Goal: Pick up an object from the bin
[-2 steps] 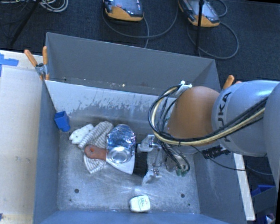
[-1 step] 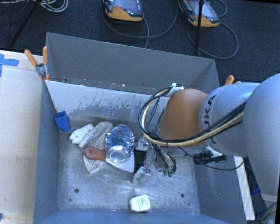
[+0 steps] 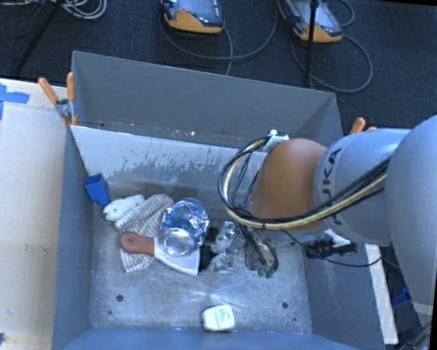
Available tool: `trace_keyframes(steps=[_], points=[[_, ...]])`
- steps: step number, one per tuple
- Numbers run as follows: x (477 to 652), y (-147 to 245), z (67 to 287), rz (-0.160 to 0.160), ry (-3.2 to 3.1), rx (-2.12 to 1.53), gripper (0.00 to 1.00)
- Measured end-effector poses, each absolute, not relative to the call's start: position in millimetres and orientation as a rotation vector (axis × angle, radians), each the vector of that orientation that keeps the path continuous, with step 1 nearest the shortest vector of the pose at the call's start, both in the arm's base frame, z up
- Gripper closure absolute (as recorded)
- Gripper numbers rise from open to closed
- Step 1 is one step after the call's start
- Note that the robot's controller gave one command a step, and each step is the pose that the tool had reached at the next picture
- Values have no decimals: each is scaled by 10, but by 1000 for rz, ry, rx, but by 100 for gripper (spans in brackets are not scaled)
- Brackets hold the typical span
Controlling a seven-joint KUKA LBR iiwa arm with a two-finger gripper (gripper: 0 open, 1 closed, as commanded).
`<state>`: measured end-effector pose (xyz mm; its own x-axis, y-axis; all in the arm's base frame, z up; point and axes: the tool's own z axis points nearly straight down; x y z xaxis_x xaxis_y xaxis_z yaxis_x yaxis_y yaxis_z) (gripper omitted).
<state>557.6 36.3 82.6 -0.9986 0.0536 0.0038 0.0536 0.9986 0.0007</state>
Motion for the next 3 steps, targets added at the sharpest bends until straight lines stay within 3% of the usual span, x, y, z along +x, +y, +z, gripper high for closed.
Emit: trace_keyframes(steps=[3], points=[[5576, 363, 826, -1, -3137, -84, 100]])
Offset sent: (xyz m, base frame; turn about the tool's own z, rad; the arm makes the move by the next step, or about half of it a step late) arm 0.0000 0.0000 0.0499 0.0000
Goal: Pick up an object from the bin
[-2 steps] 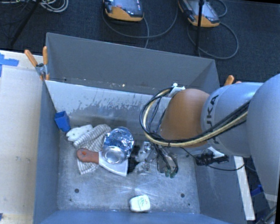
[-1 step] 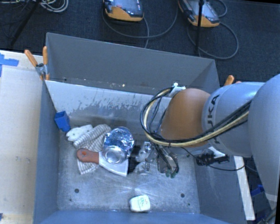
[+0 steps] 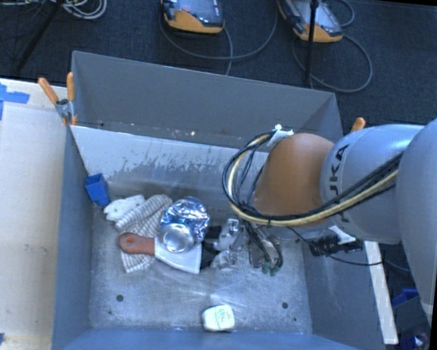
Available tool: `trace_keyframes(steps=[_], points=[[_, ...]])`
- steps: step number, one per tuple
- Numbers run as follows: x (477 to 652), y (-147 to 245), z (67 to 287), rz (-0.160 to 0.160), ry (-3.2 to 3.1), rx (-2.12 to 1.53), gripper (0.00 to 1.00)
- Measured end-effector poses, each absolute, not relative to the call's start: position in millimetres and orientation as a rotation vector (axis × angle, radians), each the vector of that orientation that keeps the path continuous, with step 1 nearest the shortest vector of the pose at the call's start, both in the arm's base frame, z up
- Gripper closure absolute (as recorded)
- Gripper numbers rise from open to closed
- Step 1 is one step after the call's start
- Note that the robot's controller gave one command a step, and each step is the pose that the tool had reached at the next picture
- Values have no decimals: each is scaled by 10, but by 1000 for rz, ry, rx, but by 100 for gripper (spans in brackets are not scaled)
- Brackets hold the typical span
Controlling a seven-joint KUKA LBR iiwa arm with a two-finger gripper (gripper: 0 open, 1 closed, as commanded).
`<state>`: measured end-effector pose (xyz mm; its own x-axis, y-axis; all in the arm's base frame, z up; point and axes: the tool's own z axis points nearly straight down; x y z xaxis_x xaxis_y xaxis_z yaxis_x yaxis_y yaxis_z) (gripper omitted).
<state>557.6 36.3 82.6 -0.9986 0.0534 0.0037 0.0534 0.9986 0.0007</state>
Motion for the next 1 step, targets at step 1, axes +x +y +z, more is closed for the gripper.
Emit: trace_keyframes(steps=[1], points=[[5569, 363, 1480, -1, -3136, -79, 100]])
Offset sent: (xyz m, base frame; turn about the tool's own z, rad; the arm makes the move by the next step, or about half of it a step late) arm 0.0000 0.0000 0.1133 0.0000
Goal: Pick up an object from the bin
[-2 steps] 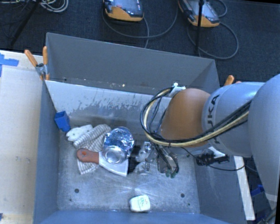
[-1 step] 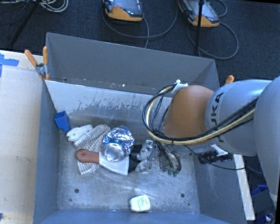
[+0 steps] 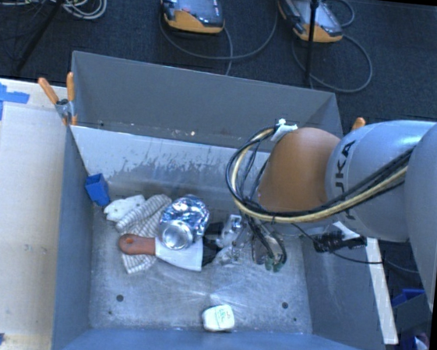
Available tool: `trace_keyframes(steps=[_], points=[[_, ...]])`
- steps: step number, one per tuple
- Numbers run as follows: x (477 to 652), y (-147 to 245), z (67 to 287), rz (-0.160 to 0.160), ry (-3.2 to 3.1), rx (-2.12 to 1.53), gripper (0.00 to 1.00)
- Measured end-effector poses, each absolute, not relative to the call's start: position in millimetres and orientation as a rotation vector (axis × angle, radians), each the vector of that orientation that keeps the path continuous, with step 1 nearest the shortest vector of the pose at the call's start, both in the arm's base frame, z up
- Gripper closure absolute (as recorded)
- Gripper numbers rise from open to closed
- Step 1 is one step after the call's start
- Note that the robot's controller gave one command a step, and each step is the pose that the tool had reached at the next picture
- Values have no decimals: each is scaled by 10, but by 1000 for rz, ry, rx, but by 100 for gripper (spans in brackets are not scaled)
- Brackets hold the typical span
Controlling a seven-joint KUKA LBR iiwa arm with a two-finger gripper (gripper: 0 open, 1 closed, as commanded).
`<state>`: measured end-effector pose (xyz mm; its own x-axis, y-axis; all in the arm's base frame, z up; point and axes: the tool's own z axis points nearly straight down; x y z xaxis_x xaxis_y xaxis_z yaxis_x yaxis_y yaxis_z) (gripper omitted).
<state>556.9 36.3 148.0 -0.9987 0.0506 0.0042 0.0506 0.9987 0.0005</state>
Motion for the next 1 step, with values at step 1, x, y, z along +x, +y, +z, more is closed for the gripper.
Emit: trace_keyframes(steps=[1], points=[[5569, 363, 1480, -1, -3136, -79, 100]])
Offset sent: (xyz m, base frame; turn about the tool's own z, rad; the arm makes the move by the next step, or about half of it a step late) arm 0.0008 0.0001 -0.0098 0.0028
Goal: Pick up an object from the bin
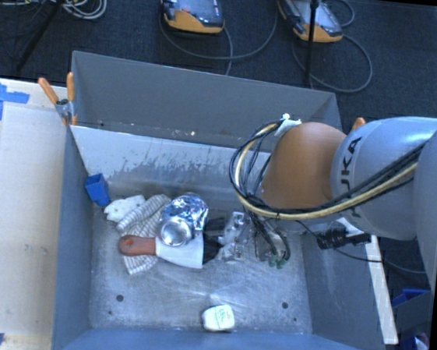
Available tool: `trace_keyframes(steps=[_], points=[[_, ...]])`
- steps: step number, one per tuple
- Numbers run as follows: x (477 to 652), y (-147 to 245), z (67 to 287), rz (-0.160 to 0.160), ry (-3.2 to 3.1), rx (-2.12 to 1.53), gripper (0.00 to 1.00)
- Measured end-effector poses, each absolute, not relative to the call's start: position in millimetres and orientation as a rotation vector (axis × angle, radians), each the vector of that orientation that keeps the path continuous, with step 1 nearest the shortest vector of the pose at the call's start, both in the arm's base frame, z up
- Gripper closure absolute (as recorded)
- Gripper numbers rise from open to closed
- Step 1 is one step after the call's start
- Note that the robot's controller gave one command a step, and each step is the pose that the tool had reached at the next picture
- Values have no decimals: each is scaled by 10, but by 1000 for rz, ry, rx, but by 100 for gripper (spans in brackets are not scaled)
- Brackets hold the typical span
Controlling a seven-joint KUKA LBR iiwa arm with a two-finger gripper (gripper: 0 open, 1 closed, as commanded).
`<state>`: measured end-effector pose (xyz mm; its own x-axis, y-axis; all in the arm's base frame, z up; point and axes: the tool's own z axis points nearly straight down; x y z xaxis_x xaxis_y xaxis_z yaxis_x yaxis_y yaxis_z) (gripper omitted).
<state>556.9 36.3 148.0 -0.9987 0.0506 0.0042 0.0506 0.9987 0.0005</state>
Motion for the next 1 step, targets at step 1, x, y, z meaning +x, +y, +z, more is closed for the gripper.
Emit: trace_keyframes(steps=[1], points=[[5569, 363, 1480, -1, -3136, -79, 100]])
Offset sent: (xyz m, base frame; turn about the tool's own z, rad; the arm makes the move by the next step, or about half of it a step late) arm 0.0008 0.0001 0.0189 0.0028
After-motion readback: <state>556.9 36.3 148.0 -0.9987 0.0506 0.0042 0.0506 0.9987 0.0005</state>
